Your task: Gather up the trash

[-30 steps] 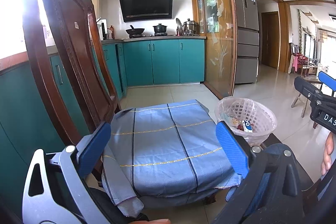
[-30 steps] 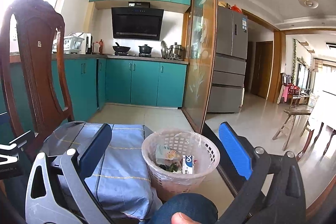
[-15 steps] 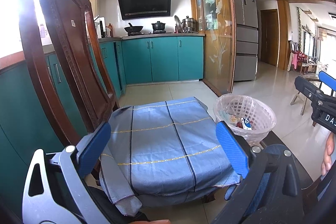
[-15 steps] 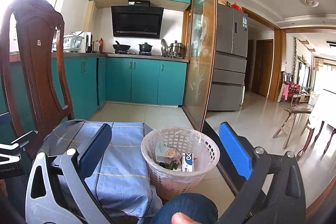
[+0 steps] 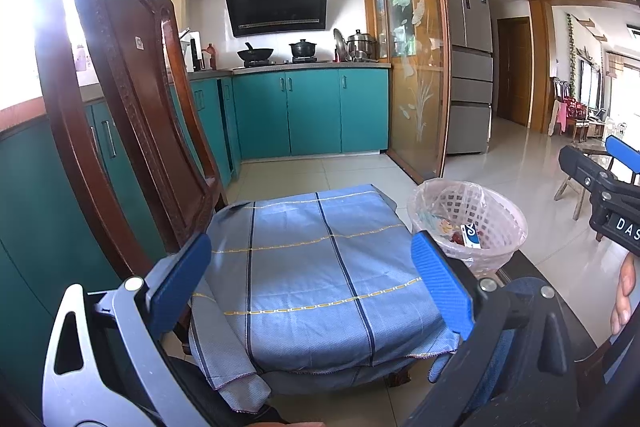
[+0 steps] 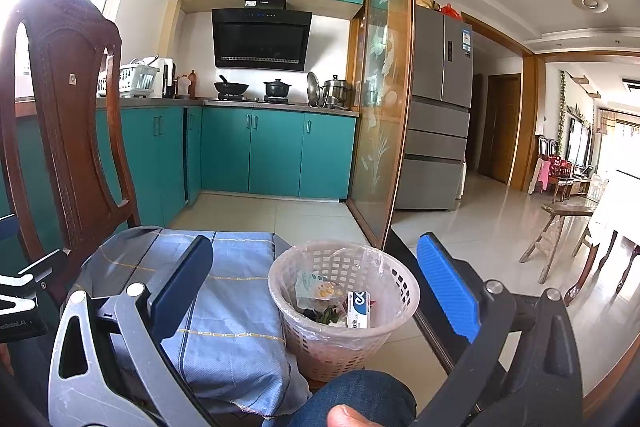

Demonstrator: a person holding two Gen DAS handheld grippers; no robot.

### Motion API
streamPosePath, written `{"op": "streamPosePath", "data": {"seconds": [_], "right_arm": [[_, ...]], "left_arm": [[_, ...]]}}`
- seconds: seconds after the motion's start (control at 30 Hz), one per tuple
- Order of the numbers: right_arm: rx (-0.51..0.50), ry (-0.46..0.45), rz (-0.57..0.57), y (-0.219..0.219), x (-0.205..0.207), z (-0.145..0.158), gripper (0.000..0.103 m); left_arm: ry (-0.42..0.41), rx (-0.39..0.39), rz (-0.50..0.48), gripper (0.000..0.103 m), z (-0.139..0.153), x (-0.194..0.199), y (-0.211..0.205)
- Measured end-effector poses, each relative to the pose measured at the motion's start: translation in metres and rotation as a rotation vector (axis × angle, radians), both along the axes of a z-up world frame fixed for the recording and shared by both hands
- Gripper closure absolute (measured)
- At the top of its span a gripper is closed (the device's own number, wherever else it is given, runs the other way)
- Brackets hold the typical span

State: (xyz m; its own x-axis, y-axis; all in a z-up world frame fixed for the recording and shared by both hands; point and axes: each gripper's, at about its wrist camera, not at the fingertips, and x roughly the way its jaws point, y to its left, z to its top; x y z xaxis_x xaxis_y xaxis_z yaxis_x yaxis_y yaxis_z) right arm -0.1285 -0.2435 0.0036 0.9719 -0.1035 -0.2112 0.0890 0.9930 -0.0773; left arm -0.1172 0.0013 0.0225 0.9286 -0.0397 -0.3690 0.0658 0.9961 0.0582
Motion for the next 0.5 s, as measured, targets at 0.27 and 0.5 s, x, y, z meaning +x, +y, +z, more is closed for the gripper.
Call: {"op": "streamPosePath", "data": {"seconds": [0.27,0.5], "right_arm": [[0.005,-0.002,-0.001,-0.0016,0.001,-0.0015,0.003],[0.004,0.009,0.009,-0.0048,0.0048,-0.0009,0.003]], "left_arm": [[-0.001,0.003,-0.001,0.003,0.0012,0.0003,-0.0012],[0.01,0.006,-0.006,0.003,0.0004,0.0034,-0.0034]]}}
